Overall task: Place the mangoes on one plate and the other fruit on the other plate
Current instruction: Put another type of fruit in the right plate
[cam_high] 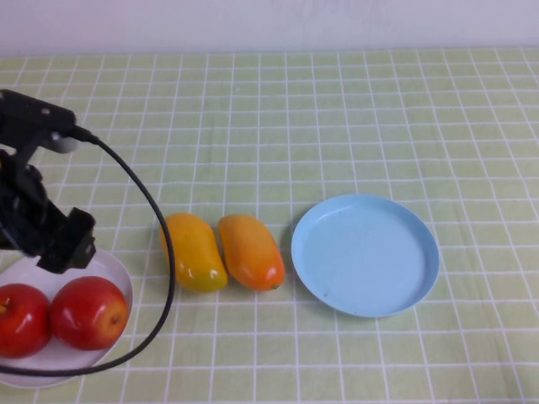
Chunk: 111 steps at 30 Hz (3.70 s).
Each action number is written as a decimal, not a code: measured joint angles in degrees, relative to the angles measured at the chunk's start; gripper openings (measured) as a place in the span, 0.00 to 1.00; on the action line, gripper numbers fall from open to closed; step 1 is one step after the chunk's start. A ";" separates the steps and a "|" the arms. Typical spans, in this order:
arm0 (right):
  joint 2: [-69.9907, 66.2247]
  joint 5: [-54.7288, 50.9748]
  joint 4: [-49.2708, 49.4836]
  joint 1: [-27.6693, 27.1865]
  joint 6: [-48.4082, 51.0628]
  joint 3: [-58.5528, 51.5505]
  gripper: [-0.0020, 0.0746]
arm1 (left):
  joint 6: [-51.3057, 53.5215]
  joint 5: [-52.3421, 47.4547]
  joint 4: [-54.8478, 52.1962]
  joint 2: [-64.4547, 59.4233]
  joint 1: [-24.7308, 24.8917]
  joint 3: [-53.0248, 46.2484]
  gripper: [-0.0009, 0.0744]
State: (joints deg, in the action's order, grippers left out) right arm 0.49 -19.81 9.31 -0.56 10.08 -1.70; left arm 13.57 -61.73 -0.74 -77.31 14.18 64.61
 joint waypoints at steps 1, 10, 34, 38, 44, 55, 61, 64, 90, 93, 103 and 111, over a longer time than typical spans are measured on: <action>0.00 0.00 0.00 0.00 0.00 0.00 0.01 | -0.56 0.13 0.00 2.59 0.00 -0.63 0.79; 0.00 0.00 0.00 0.00 0.00 0.00 0.01 | -1.45 1.07 0.00 20.33 -0.22 -8.17 0.06; 0.00 0.00 0.00 0.00 0.00 0.00 0.01 | -9.33 11.55 -2.76 44.52 -0.22 -24.64 0.02; 0.00 0.00 0.00 0.00 0.00 0.00 0.01 | -9.99 22.87 -2.80 45.24 -0.22 -27.45 0.02; 0.00 0.00 0.14 0.00 0.00 0.00 0.01 | -9.99 41.42 -2.59 54.65 -0.36 -38.35 0.01; 0.00 0.00 1.49 0.00 0.00 0.00 0.01 | -9.99 66.84 -1.27 76.79 -6.40 -62.24 0.01; 0.00 0.00 1.84 0.00 0.00 0.00 0.01 | -9.99 65.17 -0.22 77.81 -7.12 -65.97 0.01; 0.00 0.00 1.91 0.00 0.00 0.00 0.01 | -9.99 60.94 -0.16 77.84 -7.21 -65.97 0.01; 0.00 -0.13 1.97 0.00 0.00 0.00 0.01 | -9.62 40.06 -0.35 77.84 -7.21 -66.10 0.01; 0.00 -0.13 1.97 0.00 0.00 0.00 0.01 | -9.62 40.06 -0.35 77.84 -7.21 -66.10 0.01; 0.00 -0.13 1.97 0.00 0.00 0.00 0.01 | -9.62 40.06 -0.35 77.84 -7.21 -66.10 0.01; 0.00 10.00 25.02 0.00 0.00 -0.10 0.01 | -9.62 40.06 -0.35 77.84 -7.21 -66.10 0.01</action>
State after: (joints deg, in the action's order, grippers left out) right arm 0.49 -9.80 34.34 -0.56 10.08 -1.80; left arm 3.95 -21.66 -1.09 0.53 6.97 -1.49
